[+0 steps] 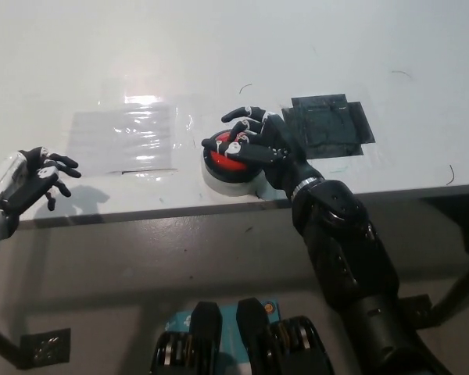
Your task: The robot uses its right hand to make a fist and press the red button kept in the middle of the desk
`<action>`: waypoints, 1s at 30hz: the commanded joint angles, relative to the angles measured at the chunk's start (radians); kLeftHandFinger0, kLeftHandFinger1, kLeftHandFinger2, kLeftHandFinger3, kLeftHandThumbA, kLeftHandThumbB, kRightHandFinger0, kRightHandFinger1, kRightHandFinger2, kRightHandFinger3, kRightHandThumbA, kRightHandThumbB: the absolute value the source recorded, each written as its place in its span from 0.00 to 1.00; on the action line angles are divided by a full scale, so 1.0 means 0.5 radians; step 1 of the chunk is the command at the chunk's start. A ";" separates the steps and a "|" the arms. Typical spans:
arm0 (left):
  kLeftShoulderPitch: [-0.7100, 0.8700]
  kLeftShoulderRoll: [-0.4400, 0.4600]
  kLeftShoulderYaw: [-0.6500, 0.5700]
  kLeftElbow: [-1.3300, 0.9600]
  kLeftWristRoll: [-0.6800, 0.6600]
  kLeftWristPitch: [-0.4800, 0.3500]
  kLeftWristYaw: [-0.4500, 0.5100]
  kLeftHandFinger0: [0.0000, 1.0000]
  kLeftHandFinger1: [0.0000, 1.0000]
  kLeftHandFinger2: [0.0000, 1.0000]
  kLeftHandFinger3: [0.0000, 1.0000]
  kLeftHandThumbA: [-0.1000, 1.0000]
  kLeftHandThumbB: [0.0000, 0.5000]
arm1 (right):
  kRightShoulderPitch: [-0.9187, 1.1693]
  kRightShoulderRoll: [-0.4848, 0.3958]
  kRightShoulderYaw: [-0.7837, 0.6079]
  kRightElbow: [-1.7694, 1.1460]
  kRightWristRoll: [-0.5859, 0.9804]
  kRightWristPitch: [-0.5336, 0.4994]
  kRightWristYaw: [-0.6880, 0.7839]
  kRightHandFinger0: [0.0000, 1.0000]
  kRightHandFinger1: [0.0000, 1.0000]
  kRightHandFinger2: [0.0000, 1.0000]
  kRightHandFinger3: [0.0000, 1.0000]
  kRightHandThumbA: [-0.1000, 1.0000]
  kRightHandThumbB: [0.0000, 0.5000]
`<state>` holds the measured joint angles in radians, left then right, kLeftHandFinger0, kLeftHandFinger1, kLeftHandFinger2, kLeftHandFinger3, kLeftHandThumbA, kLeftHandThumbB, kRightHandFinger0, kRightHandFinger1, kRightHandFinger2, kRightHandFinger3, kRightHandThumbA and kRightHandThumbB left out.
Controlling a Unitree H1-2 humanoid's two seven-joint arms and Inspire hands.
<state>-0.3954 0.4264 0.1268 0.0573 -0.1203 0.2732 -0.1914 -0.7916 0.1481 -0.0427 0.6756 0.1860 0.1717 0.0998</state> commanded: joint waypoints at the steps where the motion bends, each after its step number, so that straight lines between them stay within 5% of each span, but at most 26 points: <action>1: -0.078 0.074 0.020 -0.028 0.005 -0.028 -0.024 0.18 0.31 0.44 0.57 0.52 0.00 | 0.065 -0.017 -0.005 0.080 -0.012 0.120 -0.027 0.00 0.00 0.27 0.41 1.00 0.63; 6: -0.057 0.078 0.015 -0.020 0.009 -0.021 -0.034 0.20 0.31 0.44 0.59 0.53 0.00 | 0.076 -0.007 0.003 0.049 -0.024 0.130 -0.044 0.00 0.00 0.26 0.38 1.00 0.60; 11: -0.037 0.067 0.024 -0.018 0.010 -0.031 -0.024 0.19 0.31 0.44 0.59 0.54 0.00 | 0.027 0.002 0.009 -0.024 -0.023 0.100 -0.038 0.00 0.00 0.30 0.45 1.00 0.55; 13: -0.028 0.064 0.023 -0.028 0.009 -0.041 -0.026 0.17 0.30 0.42 0.57 0.53 0.00 | -0.058 -0.017 0.002 -0.093 -0.014 0.115 -0.030 0.00 0.03 0.36 0.47 1.00 0.62; 30: 0.016 0.063 0.033 -0.031 -0.002 -0.020 -0.028 0.18 0.31 0.43 0.57 0.52 0.00 | -0.334 -0.131 -0.123 -0.601 0.066 0.406 -0.023 0.00 0.07 0.37 0.40 1.00 0.67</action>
<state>-0.3825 0.4263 0.1274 0.0574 -0.1148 0.2757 -0.1919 -0.9024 0.0953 -0.0957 0.4349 0.1919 0.3294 0.0906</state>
